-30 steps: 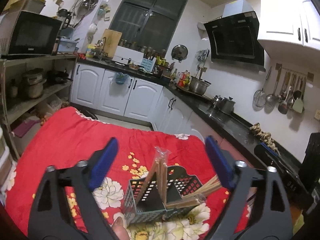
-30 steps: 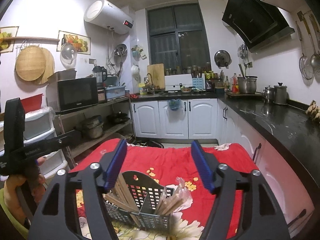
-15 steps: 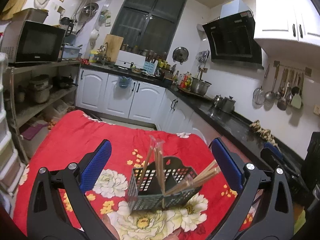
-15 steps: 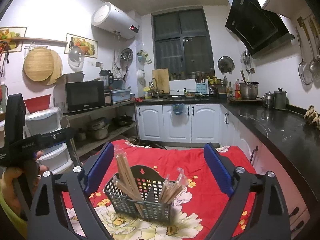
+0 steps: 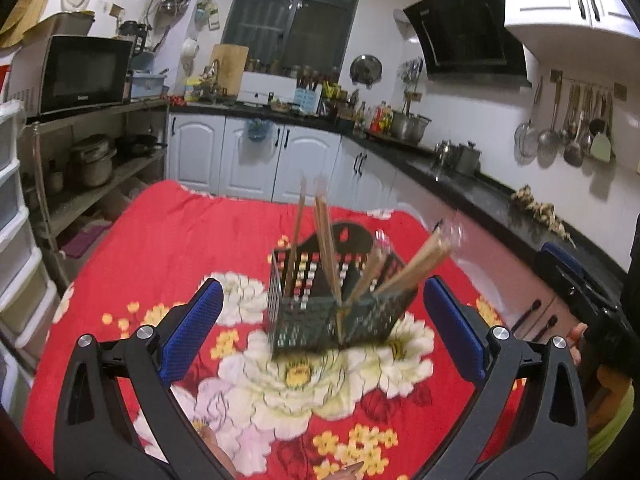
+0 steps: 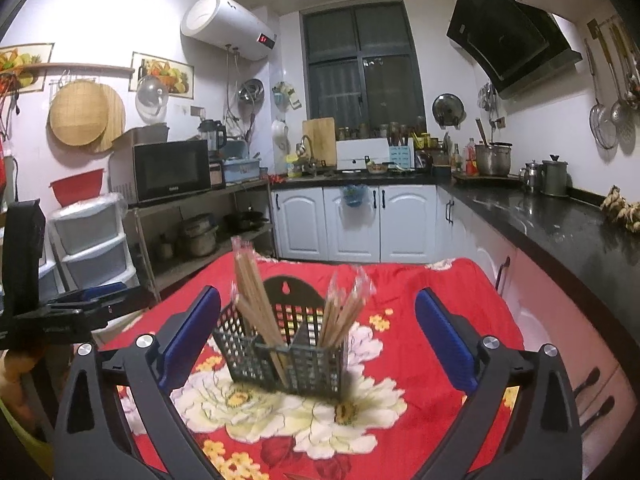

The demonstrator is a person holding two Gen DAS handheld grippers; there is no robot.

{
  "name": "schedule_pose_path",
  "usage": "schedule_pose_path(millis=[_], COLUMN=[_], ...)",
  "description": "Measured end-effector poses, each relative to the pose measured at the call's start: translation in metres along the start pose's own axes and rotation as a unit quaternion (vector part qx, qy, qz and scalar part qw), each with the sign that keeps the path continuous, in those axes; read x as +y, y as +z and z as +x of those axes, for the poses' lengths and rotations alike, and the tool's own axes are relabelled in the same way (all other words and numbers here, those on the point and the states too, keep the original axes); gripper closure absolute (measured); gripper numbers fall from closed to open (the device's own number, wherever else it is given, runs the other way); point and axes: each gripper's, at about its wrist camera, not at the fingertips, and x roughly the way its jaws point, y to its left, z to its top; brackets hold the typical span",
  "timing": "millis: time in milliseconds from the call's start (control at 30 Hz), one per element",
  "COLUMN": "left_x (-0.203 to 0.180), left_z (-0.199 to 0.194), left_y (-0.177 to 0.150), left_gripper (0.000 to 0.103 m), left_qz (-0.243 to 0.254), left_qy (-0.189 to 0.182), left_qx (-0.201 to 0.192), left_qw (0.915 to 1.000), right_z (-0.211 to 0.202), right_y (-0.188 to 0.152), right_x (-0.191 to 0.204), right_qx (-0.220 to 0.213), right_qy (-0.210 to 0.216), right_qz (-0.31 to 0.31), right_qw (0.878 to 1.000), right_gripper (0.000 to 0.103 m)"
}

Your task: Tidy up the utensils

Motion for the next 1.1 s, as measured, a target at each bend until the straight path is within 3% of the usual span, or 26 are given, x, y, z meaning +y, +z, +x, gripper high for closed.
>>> schedule_pose_path(millis=[333, 700, 900, 1100], left_x=[-0.001, -0.001, -0.007, -0.008], left_z=[0.01, 0.013, 0.01, 0.005], left_y=[-0.051, -0.092, -0.105, -0.11], left_gripper=[0.011, 0.011, 0.011, 0.011], left_qz=[0.006, 0.007, 0.014, 0.017], left_qy=[0.032, 0.07, 0.067, 0.061], left_qx=[0.047, 0.049, 0.026, -0.006], left_qw=[0.9984, 0.9963, 0.9973, 0.998], right_z=[-0.006, -0.002, -0.007, -0.02], right_y=[-0.045, -0.084, -0.101, -0.11], right_x=[0.01, 0.015, 0.018, 0.019], right_qx=[0.037, 0.063, 0.039, -0.015], right_qy=[-0.005, -0.016, -0.031, -0.049], right_qz=[-0.01, -0.01, -0.017, -0.018], right_qw=[0.999, 0.998, 0.999, 0.999], right_gripper=[0.007, 0.007, 0.007, 0.007])
